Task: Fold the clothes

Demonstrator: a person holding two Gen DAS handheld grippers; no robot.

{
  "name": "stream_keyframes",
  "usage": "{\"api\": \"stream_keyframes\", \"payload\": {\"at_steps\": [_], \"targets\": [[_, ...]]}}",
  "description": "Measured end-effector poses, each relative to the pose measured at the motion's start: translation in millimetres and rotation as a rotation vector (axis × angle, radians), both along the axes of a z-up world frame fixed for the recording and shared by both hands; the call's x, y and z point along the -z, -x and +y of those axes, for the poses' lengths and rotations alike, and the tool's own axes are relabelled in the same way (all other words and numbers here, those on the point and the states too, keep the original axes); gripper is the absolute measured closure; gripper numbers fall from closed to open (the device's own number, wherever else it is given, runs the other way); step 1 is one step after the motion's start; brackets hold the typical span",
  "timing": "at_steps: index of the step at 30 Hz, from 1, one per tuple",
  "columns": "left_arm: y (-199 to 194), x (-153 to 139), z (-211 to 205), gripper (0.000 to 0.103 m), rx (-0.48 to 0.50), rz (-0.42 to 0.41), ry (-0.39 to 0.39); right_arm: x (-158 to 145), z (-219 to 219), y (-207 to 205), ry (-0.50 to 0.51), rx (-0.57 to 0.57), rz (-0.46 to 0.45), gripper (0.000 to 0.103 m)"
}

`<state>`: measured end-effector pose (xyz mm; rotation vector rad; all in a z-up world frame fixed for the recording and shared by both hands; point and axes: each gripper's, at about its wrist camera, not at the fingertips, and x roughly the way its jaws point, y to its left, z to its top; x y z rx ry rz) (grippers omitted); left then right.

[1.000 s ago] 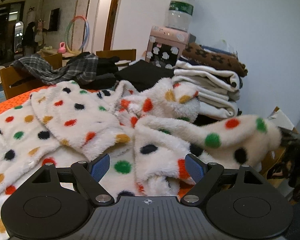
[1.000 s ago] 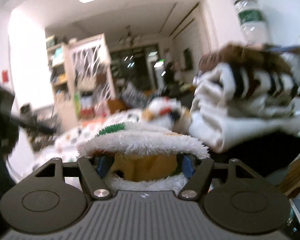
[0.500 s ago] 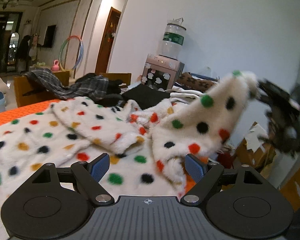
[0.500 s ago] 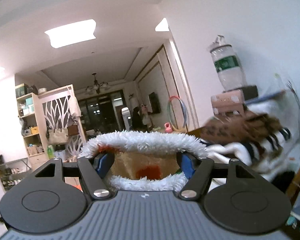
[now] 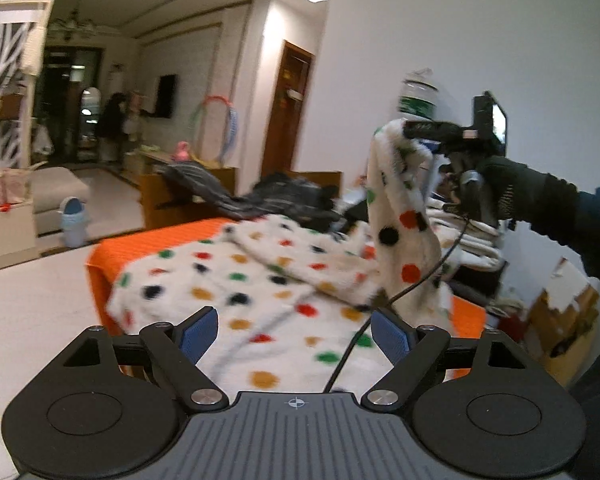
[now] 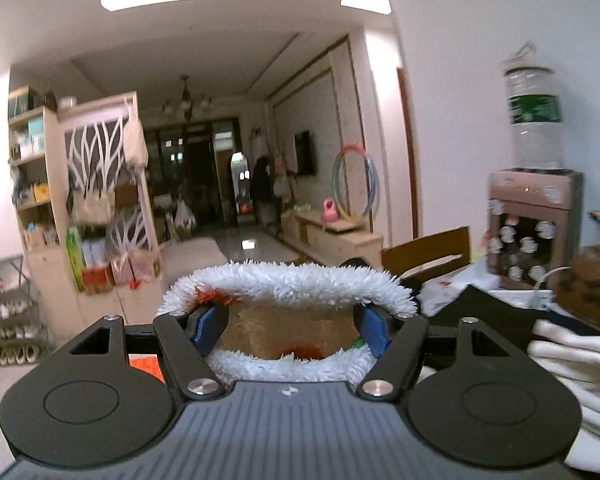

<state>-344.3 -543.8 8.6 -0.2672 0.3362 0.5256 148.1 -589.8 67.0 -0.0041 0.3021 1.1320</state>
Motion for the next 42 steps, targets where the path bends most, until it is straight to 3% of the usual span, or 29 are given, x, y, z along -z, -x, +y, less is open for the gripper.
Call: {"api": "stream_keyframes", "payload": {"at_steps": [3,8,13,17,22,31,33,35,42], "targets": [[9.1,-0.4,27.3,0.016,-0.026,-0.004,-0.001,7.4,64.5,6.2,0.094,-0.025,0.003,0.027],[1.8,2.1,89.9,0.016,-0.009,0.017,0.004,45.5,170.7,11.9,0.386,-0.133,-0.009,0.027],[-33.7,-1.6,165.4,0.016,0.094,0.082,0.028,96.3,228.9,27.3,0.612,-0.218,-0.041,0.027],[-72.6,-5.8,228.7,0.016,0.211,0.121,0.051,124.7,238.1,50.6,0.783,-0.264,-0.174,0.023],[-124.3,0.0,282.0,0.016,0.271,0.141,0.073,129.3,224.7,57.9,0.823,-0.220,-0.190,0.022],[-225.9,13.2,305.7,0.019,0.485,0.118,0.161,80.6,181.1,72.6,0.676,-0.057,-0.115,0.023],[-244.5,14.9,307.6,0.023,0.544,0.116,0.174,75.9,174.8,77.7,0.646,-0.015,-0.111,0.038],[-263.1,16.5,309.4,0.026,0.602,0.114,0.188,74.6,170.9,79.9,0.626,0.031,-0.091,0.101],[-325.6,24.7,317.8,0.028,0.807,0.120,0.235,74.1,163.8,85.7,0.589,0.169,0.043,0.101]]}}
